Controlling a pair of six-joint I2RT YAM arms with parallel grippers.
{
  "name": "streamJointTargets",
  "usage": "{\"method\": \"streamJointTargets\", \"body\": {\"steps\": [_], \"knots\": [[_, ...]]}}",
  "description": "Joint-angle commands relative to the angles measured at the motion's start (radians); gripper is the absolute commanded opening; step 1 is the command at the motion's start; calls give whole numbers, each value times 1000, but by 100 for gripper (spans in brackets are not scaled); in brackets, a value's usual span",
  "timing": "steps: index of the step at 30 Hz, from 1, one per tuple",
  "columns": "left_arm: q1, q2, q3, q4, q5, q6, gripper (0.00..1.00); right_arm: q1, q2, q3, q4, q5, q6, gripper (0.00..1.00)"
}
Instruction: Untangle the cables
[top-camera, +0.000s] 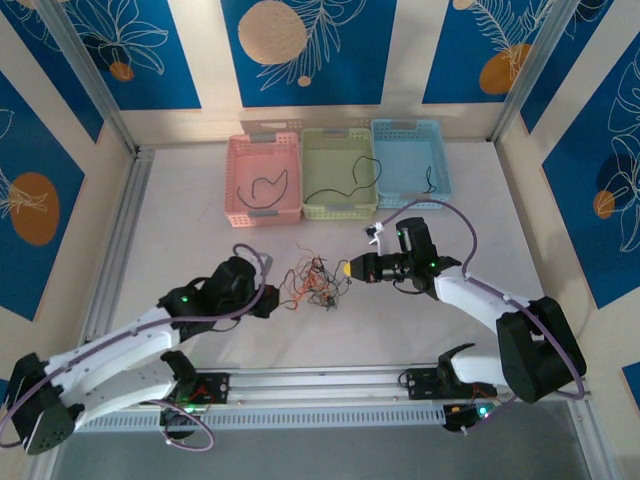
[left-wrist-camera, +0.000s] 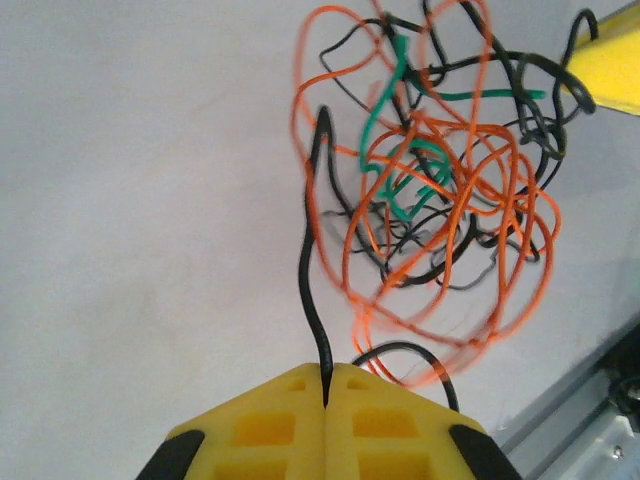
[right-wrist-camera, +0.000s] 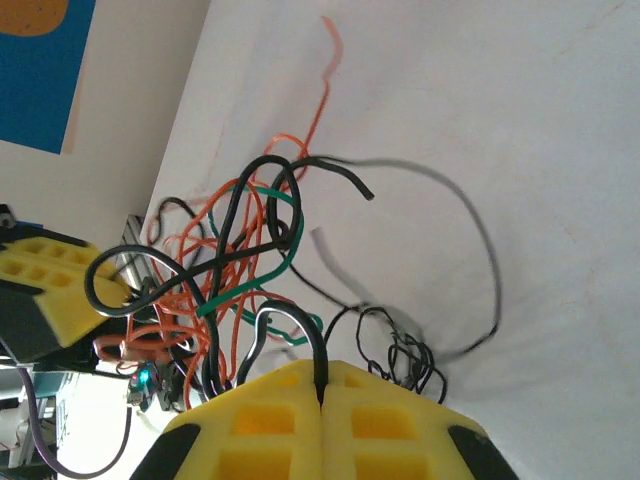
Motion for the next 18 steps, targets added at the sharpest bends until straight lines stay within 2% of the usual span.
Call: {"method": "streamJointTargets", "body": {"steps": [1, 4, 9, 18], "knots": [[22, -82, 89, -277, -150, 12, 0, -26, 10, -19, 14, 4, 23, 0], [27, -117, 156, -369, -218, 24, 0, -43, 12, -27, 21, 4, 40, 0], [30, -107, 238, -426, -261, 43, 0, -67, 11, -41, 38, 3, 67, 0], [33, -110, 427, -613, -468, 122, 0, -84, 23, -46, 47, 2, 82, 0]]}}
